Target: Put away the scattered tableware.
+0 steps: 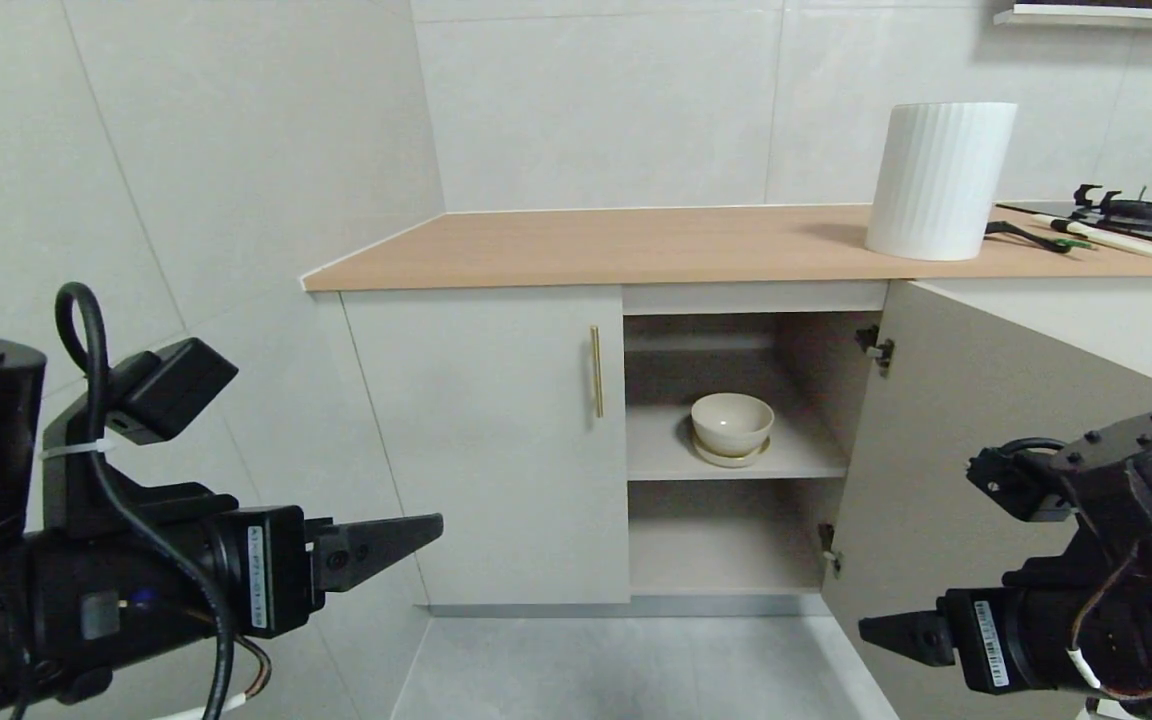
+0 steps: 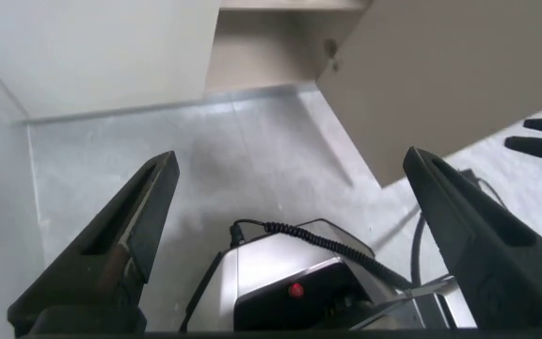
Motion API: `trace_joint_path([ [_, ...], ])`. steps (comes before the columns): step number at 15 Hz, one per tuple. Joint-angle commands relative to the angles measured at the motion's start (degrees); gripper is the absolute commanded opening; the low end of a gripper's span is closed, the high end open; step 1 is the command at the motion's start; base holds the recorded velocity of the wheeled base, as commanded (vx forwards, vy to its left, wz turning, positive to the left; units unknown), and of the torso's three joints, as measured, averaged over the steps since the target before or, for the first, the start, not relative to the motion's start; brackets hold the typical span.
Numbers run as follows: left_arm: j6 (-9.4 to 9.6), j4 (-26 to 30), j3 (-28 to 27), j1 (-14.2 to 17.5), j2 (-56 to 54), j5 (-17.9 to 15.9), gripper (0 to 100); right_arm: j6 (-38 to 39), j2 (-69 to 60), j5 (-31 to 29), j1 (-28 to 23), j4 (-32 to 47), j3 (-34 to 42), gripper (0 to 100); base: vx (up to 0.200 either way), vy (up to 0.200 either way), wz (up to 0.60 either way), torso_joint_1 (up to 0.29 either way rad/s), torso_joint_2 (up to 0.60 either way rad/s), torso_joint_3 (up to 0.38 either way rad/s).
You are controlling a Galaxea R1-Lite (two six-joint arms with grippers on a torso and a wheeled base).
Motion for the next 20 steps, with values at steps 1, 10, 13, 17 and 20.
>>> trace_joint_path([
  [1, -0.03, 0.0, 0.15, 0.02, 0.02, 0.04, 100, 0.01, 0.09, -0.01, 0.07, -0.03, -0.01, 100, 0.0, 0.0, 0.0, 0.0, 0.0, 0.0],
  [10, 0.06, -0.09, 0.33, 0.02, -0.51, 0.04, 100, 0.27, -3.16, -2.39, 1.57, -0.2, 3.86, 100, 0.0, 0.0, 0.0, 0.0, 0.0, 0.0],
  [13, 0.06, -0.09, 0.33, 0.02, -0.51, 0.13, 100, 0.01, -6.24, -2.39, 1.48, -0.2, 4.56, 100, 0.0, 0.0, 0.0, 0.0, 0.0, 0.0],
  [17, 0.94, 0.0, 0.42, 0.02, -0.51, 0.22, 100, -0.08, -6.06, -2.56, 1.48, -0.11, 4.74, 100, 0.0, -0.15, 0.0, 0.001, 0.0, 0.005],
  [20, 0.94, 0.0, 0.42, 0.02, -0.42, 0.22, 100, -0.08, -6.24, -2.65, 1.13, -0.03, 4.74, 100, 0.0, -0.2, 0.0, 0.005, 0.0, 0.002],
])
